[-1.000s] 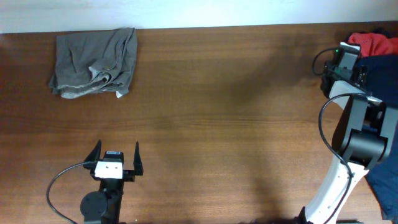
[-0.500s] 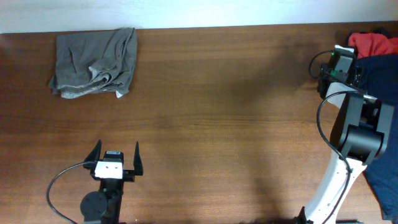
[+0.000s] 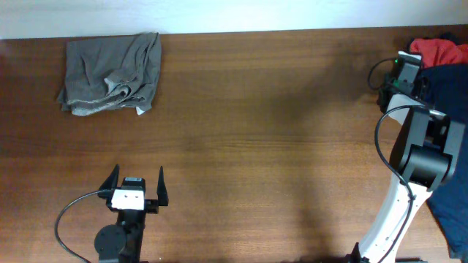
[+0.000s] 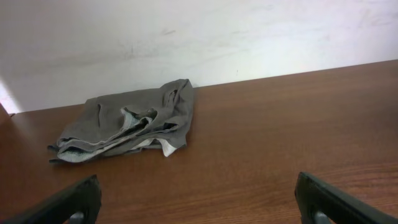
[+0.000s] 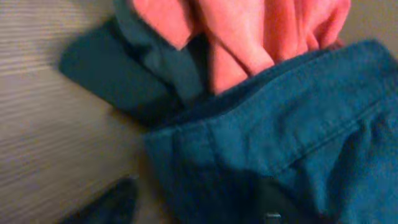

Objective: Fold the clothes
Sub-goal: 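Grasp the navy jeans waistband with the right gripper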

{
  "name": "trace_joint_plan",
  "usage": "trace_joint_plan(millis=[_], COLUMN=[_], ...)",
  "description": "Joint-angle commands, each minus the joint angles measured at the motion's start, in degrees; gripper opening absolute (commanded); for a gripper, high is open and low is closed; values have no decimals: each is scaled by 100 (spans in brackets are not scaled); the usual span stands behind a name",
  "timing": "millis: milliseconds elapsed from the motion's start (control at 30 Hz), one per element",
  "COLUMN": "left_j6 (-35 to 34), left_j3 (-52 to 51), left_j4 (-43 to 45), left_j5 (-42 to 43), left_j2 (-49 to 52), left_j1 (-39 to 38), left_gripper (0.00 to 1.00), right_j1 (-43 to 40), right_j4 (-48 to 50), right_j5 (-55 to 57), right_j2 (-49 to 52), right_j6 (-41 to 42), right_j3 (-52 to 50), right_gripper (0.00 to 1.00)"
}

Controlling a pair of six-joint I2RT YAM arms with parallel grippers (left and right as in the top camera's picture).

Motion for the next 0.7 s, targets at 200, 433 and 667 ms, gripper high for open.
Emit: trace_joint_plan(millis=[200, 433, 667], left_j6=[96, 96, 96], left_j3=[-46, -46, -46], left_j4=[13, 13, 13], left_j5=[-61, -61, -61], left_j2=[-50, -50, -50], left_j1=[13, 13, 13], left_gripper=[99, 99, 99], right_j1=[-195, -184, -144], right_j4=[-57, -365, -802], right_j5=[168, 461, 367], right_j2=[140, -4, -446], right_j6=[15, 1209, 1668], right_j3=[81, 184, 306], right_gripper=[32, 21, 4])
